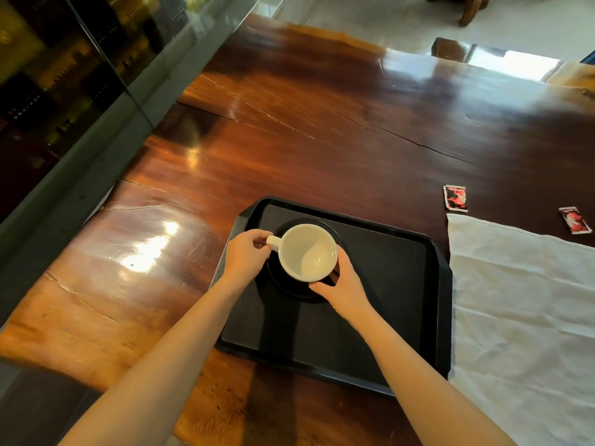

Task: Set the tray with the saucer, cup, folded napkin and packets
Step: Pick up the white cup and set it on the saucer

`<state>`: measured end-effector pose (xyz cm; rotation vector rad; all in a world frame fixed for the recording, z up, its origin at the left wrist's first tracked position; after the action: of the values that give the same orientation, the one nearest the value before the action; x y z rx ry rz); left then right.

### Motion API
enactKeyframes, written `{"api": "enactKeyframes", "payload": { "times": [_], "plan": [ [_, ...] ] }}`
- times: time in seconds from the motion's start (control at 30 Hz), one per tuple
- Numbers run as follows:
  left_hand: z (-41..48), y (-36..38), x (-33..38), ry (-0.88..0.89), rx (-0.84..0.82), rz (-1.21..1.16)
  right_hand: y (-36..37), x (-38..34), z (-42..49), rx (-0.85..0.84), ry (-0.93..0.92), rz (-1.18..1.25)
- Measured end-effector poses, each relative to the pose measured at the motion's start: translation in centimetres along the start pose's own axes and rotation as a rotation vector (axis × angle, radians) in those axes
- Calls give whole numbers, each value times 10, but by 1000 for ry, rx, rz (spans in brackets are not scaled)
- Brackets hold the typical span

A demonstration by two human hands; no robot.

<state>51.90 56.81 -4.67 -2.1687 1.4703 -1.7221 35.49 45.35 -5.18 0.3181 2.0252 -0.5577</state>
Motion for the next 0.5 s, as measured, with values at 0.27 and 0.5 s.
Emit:
{"api": "enactKeyframes", "payload": {
  "times": [0.27, 0.5],
  "plan": [
    [-1, 1, -1, -9, -9, 15, -2, 2, 1, -13, 19, -17],
    [-4, -2, 2, 47, -70, 154, -13, -5, -5, -54, 58, -10]
  ]
}}
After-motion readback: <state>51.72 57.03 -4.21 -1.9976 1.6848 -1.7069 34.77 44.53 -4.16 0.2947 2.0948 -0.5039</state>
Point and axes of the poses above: each hand's wrist, its own z-axis towards the middle knuckle, its own y-axis out of the palm, x = y × z, the point moved 3 cm from there along z, towards the middle knuckle, and after that the axes turned 4 degrees about -x, right-handed, at the moved point
